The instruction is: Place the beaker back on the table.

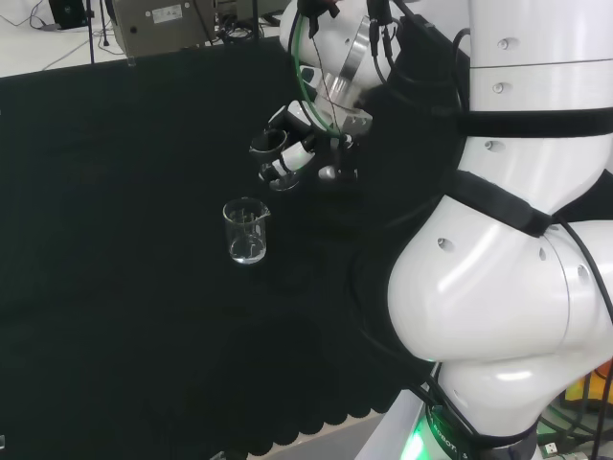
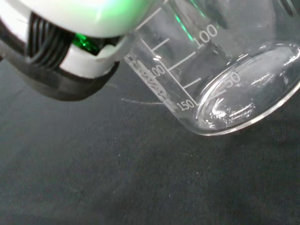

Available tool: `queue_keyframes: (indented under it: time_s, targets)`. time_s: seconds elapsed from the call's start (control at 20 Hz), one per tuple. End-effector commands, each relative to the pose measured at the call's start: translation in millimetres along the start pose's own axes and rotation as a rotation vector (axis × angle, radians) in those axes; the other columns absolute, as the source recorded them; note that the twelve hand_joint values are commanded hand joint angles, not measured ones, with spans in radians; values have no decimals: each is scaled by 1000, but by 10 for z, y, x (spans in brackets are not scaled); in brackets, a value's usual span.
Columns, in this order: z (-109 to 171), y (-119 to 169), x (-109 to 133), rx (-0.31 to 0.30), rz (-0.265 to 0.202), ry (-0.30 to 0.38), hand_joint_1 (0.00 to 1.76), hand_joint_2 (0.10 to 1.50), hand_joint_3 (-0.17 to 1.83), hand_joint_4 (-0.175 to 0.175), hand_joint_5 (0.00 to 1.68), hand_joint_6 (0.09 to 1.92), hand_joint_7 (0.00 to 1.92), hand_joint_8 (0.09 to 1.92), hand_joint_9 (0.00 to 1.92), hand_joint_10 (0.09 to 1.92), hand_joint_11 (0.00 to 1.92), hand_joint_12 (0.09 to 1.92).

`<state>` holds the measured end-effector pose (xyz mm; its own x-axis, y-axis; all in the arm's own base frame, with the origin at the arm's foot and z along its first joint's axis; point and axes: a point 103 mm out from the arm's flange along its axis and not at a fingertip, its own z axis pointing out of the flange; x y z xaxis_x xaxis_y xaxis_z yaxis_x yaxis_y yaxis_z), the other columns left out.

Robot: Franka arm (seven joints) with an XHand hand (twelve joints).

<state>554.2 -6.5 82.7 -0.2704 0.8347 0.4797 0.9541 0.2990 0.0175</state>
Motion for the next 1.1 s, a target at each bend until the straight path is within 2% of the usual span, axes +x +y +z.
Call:
queue_keyframes:
  time_s: [0.05,0.3,0.4,0.45,0.55,0.7,0.8,0.95,1.05,1.1]
  targets:
    - [46,38,-63,-42,-5,39,1298,758,505,-175,1193,730,1243,709,1504,340,1369,616]
    - [99,49,-83,-35,-6,78,1298,783,451,-175,1203,696,1251,675,1490,285,1384,612]
    - [122,54,-95,-33,-4,77,1295,696,582,-69,1224,676,1344,586,1496,262,1397,610]
    - [138,53,-101,-32,-1,81,1294,667,626,-31,1233,673,1369,560,1492,250,1403,609]
    - [157,55,-109,-34,4,84,1292,644,664,2,1241,671,1388,538,1487,239,1410,609]
    - [179,51,-115,-33,9,95,1290,647,657,22,1245,669,1390,522,1484,218,1426,607]
    - [187,45,-113,-27,9,101,1283,677,607,51,1251,664,1364,520,1472,191,1440,607]
    - [187,41,-110,0,9,121,1268,792,418,66,1229,684,1284,560,1429,137,1422,620]
    - [200,19,-106,23,13,138,1167,902,266,51,1152,766,1181,551,1374,98,1320,675]
    - [217,2,-106,37,18,149,1129,952,195,63,1114,810,1127,551,1348,87,1246,734]
